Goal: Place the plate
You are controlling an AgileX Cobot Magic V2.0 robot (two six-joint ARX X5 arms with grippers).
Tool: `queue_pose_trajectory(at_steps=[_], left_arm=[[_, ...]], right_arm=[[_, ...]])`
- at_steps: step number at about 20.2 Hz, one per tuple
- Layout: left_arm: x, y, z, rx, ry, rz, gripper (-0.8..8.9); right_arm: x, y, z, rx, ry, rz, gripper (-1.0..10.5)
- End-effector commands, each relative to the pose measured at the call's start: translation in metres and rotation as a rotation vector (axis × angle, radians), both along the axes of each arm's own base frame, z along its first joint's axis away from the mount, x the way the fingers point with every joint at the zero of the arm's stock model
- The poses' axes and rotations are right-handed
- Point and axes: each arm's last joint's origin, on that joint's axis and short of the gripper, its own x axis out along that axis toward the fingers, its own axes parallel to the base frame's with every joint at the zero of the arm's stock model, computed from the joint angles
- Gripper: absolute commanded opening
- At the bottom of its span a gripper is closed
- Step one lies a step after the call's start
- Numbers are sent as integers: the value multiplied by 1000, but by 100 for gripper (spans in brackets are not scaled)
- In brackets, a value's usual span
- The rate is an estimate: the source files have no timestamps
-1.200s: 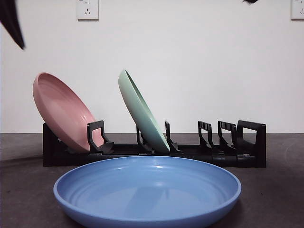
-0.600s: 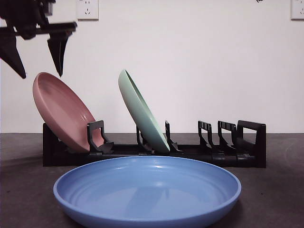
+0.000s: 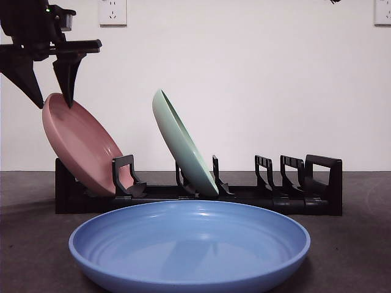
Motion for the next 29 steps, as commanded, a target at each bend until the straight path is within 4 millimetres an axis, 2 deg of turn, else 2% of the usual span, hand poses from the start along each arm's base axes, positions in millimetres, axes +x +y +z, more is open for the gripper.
queue_pose_trajectory(at_steps=[1, 2, 7, 14, 18, 23, 29], left_arm=[[6, -3, 0, 11, -4, -11, 68], [6, -3, 0, 11, -4, -11, 9], [6, -2, 8, 23, -16, -24, 7], [-9, 6, 63, 179, -22, 6, 7], [-33, 15, 84, 218, 11, -14, 7], [-61, 21, 92, 240, 74, -39, 7], [-100, 24, 95, 81, 71, -142, 7]], right_arm=[[-1, 2, 6, 21, -8, -1, 227], [-1, 2, 6, 21, -8, -1, 227], [-1, 2, 6, 21, -9, -2, 227], [0, 2, 6, 12, -28, -19, 227], [1, 1, 6, 4, -45, -35, 227], [1, -2, 8, -6, -88, -70, 227], [-1, -10, 12, 0, -143, -112, 227]])
